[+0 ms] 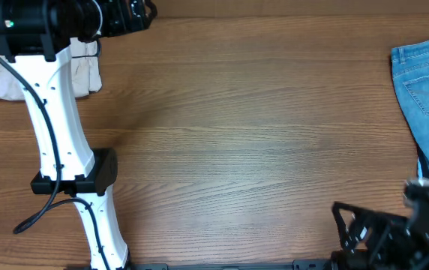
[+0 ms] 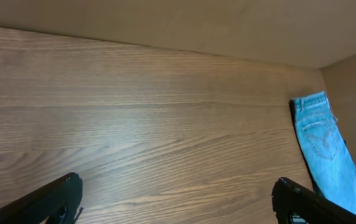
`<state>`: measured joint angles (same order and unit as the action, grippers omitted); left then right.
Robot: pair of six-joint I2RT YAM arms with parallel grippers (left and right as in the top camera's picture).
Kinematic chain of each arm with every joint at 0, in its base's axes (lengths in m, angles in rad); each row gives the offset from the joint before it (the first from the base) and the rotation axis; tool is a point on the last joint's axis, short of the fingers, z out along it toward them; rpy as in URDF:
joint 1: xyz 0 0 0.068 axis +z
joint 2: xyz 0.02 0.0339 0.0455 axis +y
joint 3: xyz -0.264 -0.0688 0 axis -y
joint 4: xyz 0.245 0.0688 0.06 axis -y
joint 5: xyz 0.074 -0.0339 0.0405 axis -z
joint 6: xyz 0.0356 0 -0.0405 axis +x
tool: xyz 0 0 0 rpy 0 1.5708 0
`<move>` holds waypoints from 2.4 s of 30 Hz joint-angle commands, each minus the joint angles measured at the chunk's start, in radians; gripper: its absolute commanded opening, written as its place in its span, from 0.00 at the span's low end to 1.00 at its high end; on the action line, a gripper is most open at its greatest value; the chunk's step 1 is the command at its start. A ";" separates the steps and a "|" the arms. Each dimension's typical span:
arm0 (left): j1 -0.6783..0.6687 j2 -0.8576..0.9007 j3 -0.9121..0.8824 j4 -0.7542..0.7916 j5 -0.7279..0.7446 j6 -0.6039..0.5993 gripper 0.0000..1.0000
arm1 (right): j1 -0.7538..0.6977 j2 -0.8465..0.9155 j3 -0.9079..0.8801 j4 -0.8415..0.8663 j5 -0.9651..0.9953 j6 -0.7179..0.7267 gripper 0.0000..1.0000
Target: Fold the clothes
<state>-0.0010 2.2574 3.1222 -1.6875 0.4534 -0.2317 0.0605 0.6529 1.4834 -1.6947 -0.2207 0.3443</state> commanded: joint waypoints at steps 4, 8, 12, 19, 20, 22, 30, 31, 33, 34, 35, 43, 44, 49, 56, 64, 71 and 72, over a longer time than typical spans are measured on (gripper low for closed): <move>0.000 -0.021 0.013 -0.002 0.007 0.023 1.00 | -0.002 -0.011 0.010 0.011 0.144 0.002 1.00; 0.000 -0.021 0.013 -0.002 0.007 0.023 1.00 | -0.002 -0.011 0.010 0.013 0.157 0.002 1.00; 0.000 -0.021 0.013 -0.002 0.007 0.023 1.00 | -0.002 -0.011 0.010 0.013 0.156 0.003 1.00; 0.000 -0.021 0.013 -0.002 0.007 0.023 1.00 | -0.002 -0.011 0.010 0.023 0.149 0.003 1.00; 0.000 -0.021 0.013 -0.002 0.007 0.023 1.00 | -0.002 -0.011 0.010 0.022 0.149 0.003 1.00; 0.000 -0.021 0.013 -0.002 0.007 0.023 1.00 | -0.002 -0.011 0.010 0.020 0.149 0.003 1.00; 0.001 -0.021 0.013 -0.002 0.007 0.023 1.00 | -0.002 -0.011 0.010 0.020 0.149 0.003 1.00; 0.001 -0.021 0.013 -0.002 0.007 0.023 1.00 | -0.002 -0.011 0.010 0.020 0.149 0.003 1.00; 0.001 -0.021 0.013 -0.002 0.007 0.023 1.00 | -0.002 -0.011 0.010 0.020 0.149 0.003 1.00; 0.001 -0.021 0.013 -0.002 0.007 0.023 1.00 | -0.002 -0.011 0.010 0.020 0.149 0.003 1.00; 0.001 -0.021 0.013 -0.002 0.007 0.023 1.00 | -0.002 -0.011 0.010 0.020 0.149 0.003 1.00; 0.000 -0.021 0.013 -0.002 0.007 0.023 1.00 | -0.001 -0.012 0.010 0.043 0.160 -0.006 1.00; 0.001 -0.021 0.013 -0.002 0.007 0.023 1.00 | -0.002 -0.013 0.010 0.060 0.186 -0.005 1.00; 0.001 -0.021 0.013 -0.002 0.007 0.023 1.00 | -0.012 -0.036 -0.011 0.181 0.231 -0.013 1.00; 0.001 -0.021 0.013 -0.002 0.007 0.023 1.00 | -0.039 -0.163 -0.227 0.397 0.212 -0.117 1.00; 0.002 -0.021 0.013 -0.002 0.007 0.023 1.00 | -0.039 -0.332 -0.682 0.832 0.167 -0.327 1.00; 0.001 -0.021 0.013 -0.002 0.008 0.023 1.00 | -0.033 -0.400 -1.080 1.297 0.115 -0.327 1.00; 0.001 -0.021 0.013 -0.002 0.008 0.023 1.00 | -0.031 -0.405 -1.122 1.356 0.105 -0.327 1.00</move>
<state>-0.0006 2.2574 3.1222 -1.6875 0.4530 -0.2317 0.0265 0.2749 0.4496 -0.4168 -0.0738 0.0410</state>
